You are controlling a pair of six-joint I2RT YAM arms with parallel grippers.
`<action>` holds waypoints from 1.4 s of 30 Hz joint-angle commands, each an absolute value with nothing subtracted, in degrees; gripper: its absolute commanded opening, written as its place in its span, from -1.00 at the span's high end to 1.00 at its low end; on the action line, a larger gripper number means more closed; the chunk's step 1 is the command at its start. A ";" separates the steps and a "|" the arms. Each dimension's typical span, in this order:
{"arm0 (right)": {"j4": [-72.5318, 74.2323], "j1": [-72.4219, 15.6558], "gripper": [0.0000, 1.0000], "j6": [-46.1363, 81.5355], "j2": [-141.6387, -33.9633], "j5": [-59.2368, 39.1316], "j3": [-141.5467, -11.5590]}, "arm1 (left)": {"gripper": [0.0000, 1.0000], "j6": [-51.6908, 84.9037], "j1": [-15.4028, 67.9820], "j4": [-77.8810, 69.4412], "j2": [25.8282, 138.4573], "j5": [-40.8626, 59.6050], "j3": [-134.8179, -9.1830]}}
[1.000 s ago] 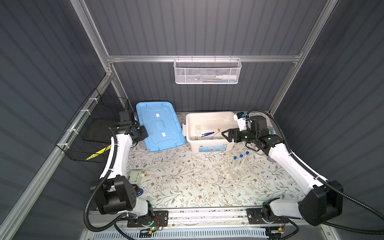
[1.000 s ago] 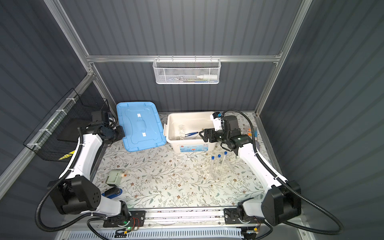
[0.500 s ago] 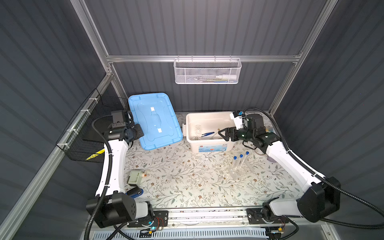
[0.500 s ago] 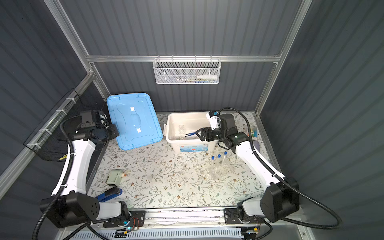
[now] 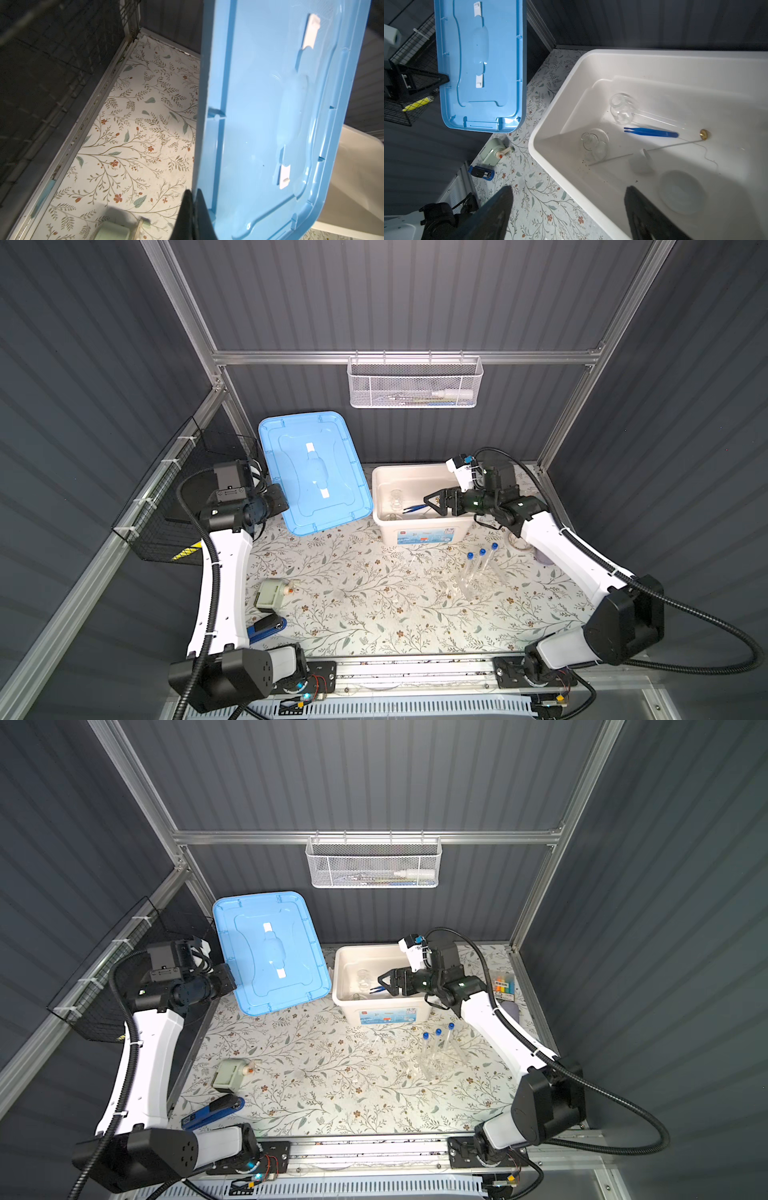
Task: Organize the chemistry lab equipment
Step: 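Lift the blue lid upright with the left gripper beside the bin, then swing the upright lid over the bin with the left gripper while the right gripper approaches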
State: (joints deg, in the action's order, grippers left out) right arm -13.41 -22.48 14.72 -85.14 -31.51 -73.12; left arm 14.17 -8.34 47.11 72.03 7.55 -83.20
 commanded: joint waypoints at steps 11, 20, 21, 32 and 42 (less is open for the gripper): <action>0.45 -23.02 -0.75 22.24 -92.28 -43.94 -77.31 | 1.00 14.91 -7.80 37.06 68.86 24.96 -79.15; 8.59 -23.11 -0.77 27.46 -94.58 -48.22 -77.64 | 1.00 14.18 -5.29 35.44 69.75 26.80 -77.97; 9.15 -23.12 -0.77 27.96 -94.86 -48.50 -77.67 | 1.00 14.52 -4.77 34.83 69.86 26.83 -77.64; 14.56 -23.11 -0.74 32.33 -96.80 -51.33 -78.32 | 1.00 16.09 2.10 31.22 75.12 24.38 -75.94; 9.99 -19.07 -0.74 30.84 -93.03 -47.02 -73.83 | 1.00 15.67 2.20 30.68 75.41 21.54 -76.45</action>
State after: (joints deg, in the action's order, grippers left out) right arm 10.24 -20.60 30.85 -95.42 -47.46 -75.05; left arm 15.25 2.22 32.88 75.66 21.91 -75.68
